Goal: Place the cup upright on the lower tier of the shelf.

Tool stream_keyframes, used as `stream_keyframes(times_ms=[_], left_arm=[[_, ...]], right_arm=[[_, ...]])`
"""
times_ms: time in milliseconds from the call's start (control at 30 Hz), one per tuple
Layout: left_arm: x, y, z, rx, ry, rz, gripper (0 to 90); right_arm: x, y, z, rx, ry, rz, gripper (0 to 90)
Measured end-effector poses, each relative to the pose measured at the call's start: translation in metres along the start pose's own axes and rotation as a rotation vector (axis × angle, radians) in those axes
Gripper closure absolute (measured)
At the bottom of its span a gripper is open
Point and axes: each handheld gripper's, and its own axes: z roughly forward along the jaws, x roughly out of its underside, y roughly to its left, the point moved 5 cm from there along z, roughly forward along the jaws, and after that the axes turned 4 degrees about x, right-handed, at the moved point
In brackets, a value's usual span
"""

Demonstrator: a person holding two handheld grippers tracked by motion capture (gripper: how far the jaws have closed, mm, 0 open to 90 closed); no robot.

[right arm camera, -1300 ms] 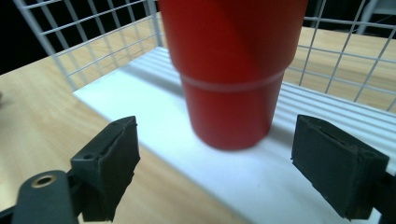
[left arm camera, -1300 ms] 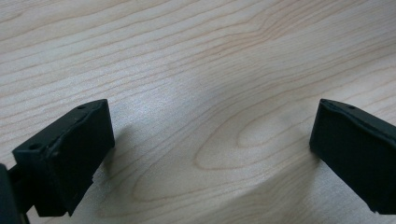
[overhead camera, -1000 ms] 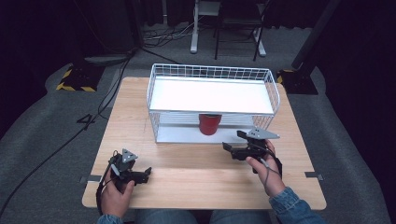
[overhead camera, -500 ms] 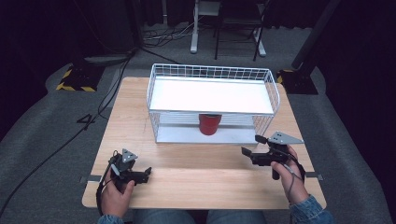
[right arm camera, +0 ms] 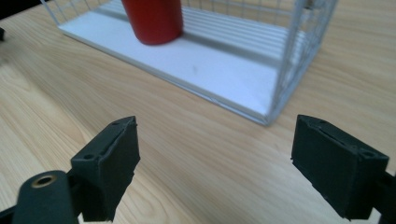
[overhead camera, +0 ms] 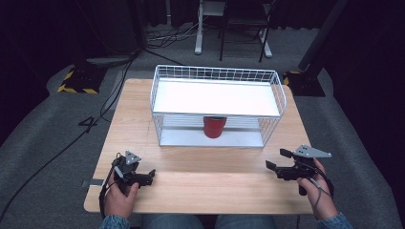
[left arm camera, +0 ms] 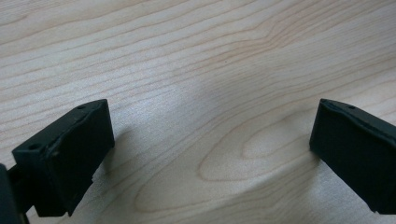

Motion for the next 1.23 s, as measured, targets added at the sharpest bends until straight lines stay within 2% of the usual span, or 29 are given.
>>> stream_keyframes(times_ms=[333, 667, 700, 733, 767, 800, 900, 1000, 1233], left_arm=[[0.000, 0.000, 0.000, -0.002, 0.000, 0.000, 0.1], [0.000, 0.000, 0.000, -0.002, 0.000, 0.000, 0.1], [0.000, 0.000, 0.000, -0.002, 0.000, 0.001, 0.1], [0.000, 0.000, 0.000, -0.002, 0.000, 0.000, 0.1], [0.000, 0.000, 0.000, -0.002, 0.000, 0.000, 0.1], [0.000, 0.000, 0.000, -0.002, 0.000, 0.000, 0.1], [0.000, 0.000, 0.000, -0.002, -0.001, 0.000, 0.1], [0.000, 0.000, 0.000, -0.003, -0.001, 0.000, 0.1], [0.000, 0.000, 0.000, -0.003, 0.000, 0.001, 0.1]], right_arm=[[0.028, -0.027, -0.008, 0.059, 0.064, 0.025, 15.8], [0.057, -0.046, -0.004, 0.074, 0.129, 0.048, 15.9], [0.059, -0.047, -0.003, 0.076, 0.129, 0.045, 15.9], [0.062, -0.049, -0.004, 0.068, 0.154, 0.041, 16.0], [0.062, -0.049, -0.004, 0.068, 0.154, 0.041, 16.0], [0.063, -0.050, -0.005, 0.076, 0.151, 0.017, 16.1], [0.063, -0.050, -0.004, 0.072, 0.160, 0.006, 16.0], [0.066, -0.050, -0.005, 0.091, 0.185, -0.082, 13.9], [0.066, -0.049, -0.005, 0.096, 0.187, -0.076, 13.3]])
